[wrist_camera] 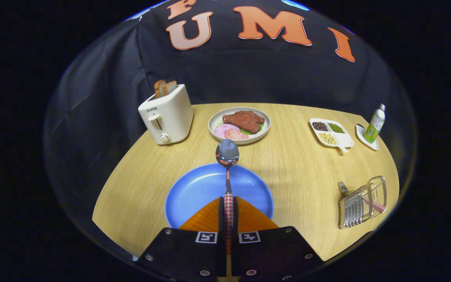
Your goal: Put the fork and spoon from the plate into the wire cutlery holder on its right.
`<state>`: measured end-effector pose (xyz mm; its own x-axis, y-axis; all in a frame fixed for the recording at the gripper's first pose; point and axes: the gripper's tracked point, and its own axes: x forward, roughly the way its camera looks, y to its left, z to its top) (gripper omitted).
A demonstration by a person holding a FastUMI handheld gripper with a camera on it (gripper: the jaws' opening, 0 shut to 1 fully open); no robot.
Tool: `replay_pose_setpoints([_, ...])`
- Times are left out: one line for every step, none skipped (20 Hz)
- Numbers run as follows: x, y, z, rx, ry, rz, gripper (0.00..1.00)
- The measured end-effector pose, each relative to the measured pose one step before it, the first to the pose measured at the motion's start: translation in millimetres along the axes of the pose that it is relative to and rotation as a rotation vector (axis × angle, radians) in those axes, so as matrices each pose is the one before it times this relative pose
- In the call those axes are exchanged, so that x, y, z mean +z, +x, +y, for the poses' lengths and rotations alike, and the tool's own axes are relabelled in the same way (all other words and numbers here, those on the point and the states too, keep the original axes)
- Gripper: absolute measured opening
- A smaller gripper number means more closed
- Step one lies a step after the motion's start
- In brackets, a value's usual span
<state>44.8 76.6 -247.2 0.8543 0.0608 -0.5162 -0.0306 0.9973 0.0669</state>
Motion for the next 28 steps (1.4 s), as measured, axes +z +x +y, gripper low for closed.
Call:
replay_pose_setpoints([8.14, -7.17, -7.94, -0.00542, 0.00326, -0.01775, 0.06])
replay_pose_setpoints([7.27, -8.11, -9.84, -0.00904, 0.00089, -0.01370, 0.05])
replay_pose_setpoints([8.29, -7.89, -10.57, -0.01117, 0.00275, -0.01648, 0.06])
replay_pose_setpoints([8.25, -8.39, -11.67, -0.01218, 0.00039, -0.01682, 0.05])
replay_pose_setpoints([4.46, -7.88, -12.97, -0.01638, -0.00094, -0.00699, 0.05])
replay_pose_setpoints([5.16, -7.51, -13.50, -0.01751, -0.00253, -0.00363, 0.05])
replay_pose_setpoints([4.57, -6.61, -12.81, -0.01186, 0.00202, -0.00400, 0.05])
replay_pose_setpoints([3.54, -6.36, -13.12, -0.01019, -0.00019, -0.00083, 0.05])
replay_pose_setpoints([-0.68, -5.03, -13.36, -0.01200, -0.00206, 0.01081, 0.05])
replay_pose_setpoints([0.24, -3.97, -13.74, -0.01372, 0.00074, 0.00677, 0.05])
replay_pose_setpoints([0.74, -4.16, -13.77, -0.01135, 0.00142, 0.00405, 0.05])
replay_pose_setpoints([0.29, -3.71, -14.61, -0.01366, 0.00200, 0.00156, 0.05])
replay_pose_setpoints([-2.17, -2.29, -13.00, -0.00916, 0.00042, 0.01188, 0.05])
replay_pose_setpoints([-1.82, -4.38, -12.32, -0.01109, -0.00008, 0.01061, 0.05])
replay_pose_setpoints([-2.91, -3.39, -13.05, -0.00745, -0.00507, 0.01609, 0.05])
replay_pose_setpoints([-2.00, -0.82, -12.70, -0.01145, -0.00234, 0.01011, 0.05])
replay_pose_setpoints([-3.75, -2.49, -10.65, -0.00668, -0.00863, 0.01832, 0.06])
replay_pose_setpoints([-1.51, -2.07, -9.71, -0.00878, -0.00523, 0.00860, 0.05])
replay_pose_setpoints([-3.33, -2.25, -7.33, 0.00073, -0.01284, 0.02044, 0.06])
replay_pose_setpoints([-2.21, -0.16, -6.08, 0.00062, -0.00765, 0.01670, 0.06])
replay_pose_setpoints([-1.78, -1.68, -5.41, 0.00456, -0.00294, 0.01222, 0.06])
replay_pose_setpoints([-2.69, -0.33, -1.72, 0.01209, -0.00376, 0.01686, 0.06])
replay_pose_setpoints([-3.41, 0.14, -1.46, 0.00387, -0.00882, 0.01936, 0.05])
replay_pose_setpoints([-5.55, -0.08, -1.90, 0.00649, -0.01357, 0.02798, 0.05])
replay_pose_setpoints([-7.84, -1.06, 1.53, 0.01615, -0.01518, 0.03925, 0.06])
replay_pose_setpoints([-6.26, 0.96, -1.99, 0.01253, -0.00925, 0.03934, 0.06])
replay_pose_setpoints([-8.58, 0.10, -2.03, 0.00967, -0.00677, 0.04678, 0.06])
replay_pose_setpoints([-5.82, 3.59, -0.05, 0.00720, 0.00083, 0.04009, 0.06])
